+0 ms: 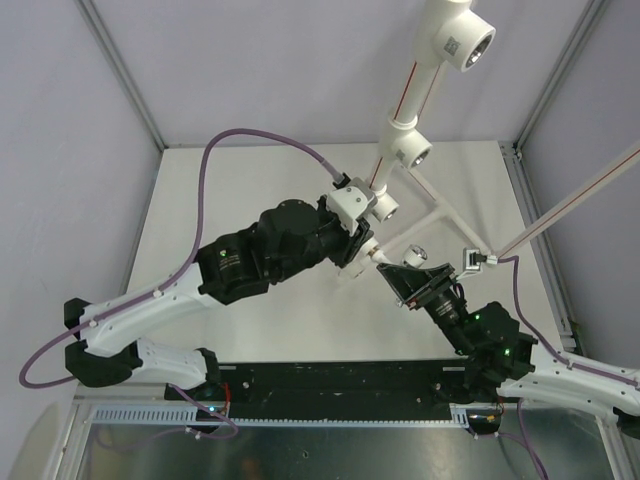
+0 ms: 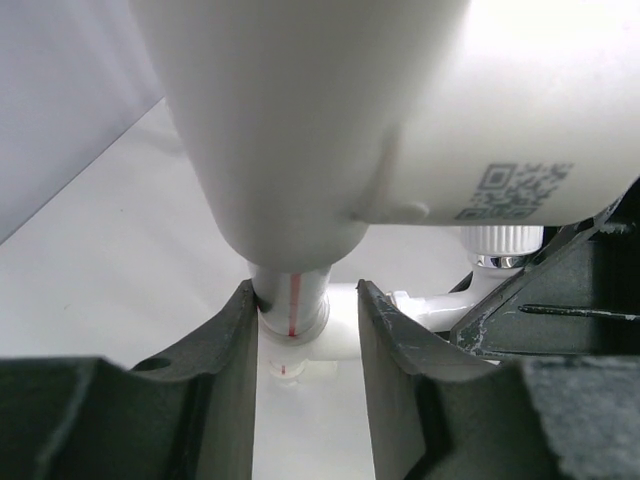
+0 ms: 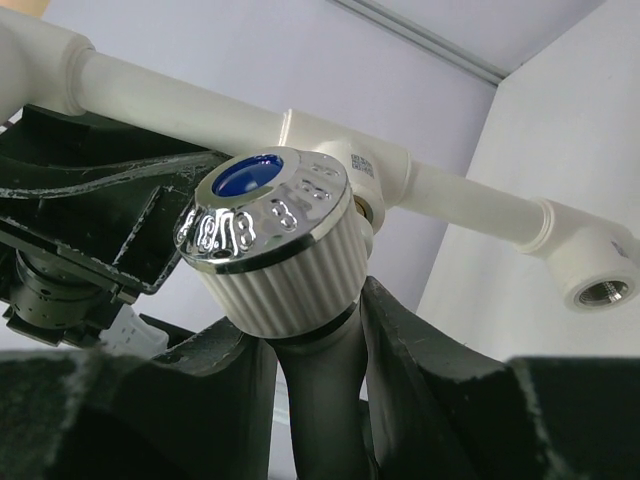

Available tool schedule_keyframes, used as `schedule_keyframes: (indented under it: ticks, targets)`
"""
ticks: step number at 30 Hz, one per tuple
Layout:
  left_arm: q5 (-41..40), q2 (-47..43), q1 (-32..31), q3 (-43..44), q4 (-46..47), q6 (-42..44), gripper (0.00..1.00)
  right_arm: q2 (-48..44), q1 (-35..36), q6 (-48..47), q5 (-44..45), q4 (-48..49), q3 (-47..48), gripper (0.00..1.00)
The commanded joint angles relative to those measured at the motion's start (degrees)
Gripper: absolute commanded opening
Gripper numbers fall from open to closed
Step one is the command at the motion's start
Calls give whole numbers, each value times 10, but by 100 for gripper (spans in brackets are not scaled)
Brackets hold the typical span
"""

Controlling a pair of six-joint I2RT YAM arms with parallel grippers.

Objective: Install the water faucets
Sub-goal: Install the water faucet onto the adaptor.

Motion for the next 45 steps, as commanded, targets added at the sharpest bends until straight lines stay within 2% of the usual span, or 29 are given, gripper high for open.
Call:
schedule_keyframes:
  ticks: [1,7,12,23,28,34,39,45]
  targets:
    - [409,31,-118,4,74,-102,45,24,-25,85,104,-34,23,0]
    - [390,26,-118,-6,75,-100,72,11,-25,58,100,-51,23,0]
    - [355,19,-115,-16,75,-98,81,4,-24,31,100,-68,22,0]
    - [265,-23,-71,-79,106,-103,88,-14,-25,49,115,-90,-1,0]
    - [236,-42,-45,-111,148,-95,98,-16,-25,47,117,-95,-6,0]
    - [275,-79,-1,-157,193,-48,100,-16,-25,20,109,-85,-7,0]
    - [333,-118,60,-228,291,-25,100,-18,-25,11,107,-87,-7,0]
    - [379,-91,106,-209,314,-6,100,-16,-26,20,106,-88,-7,0]
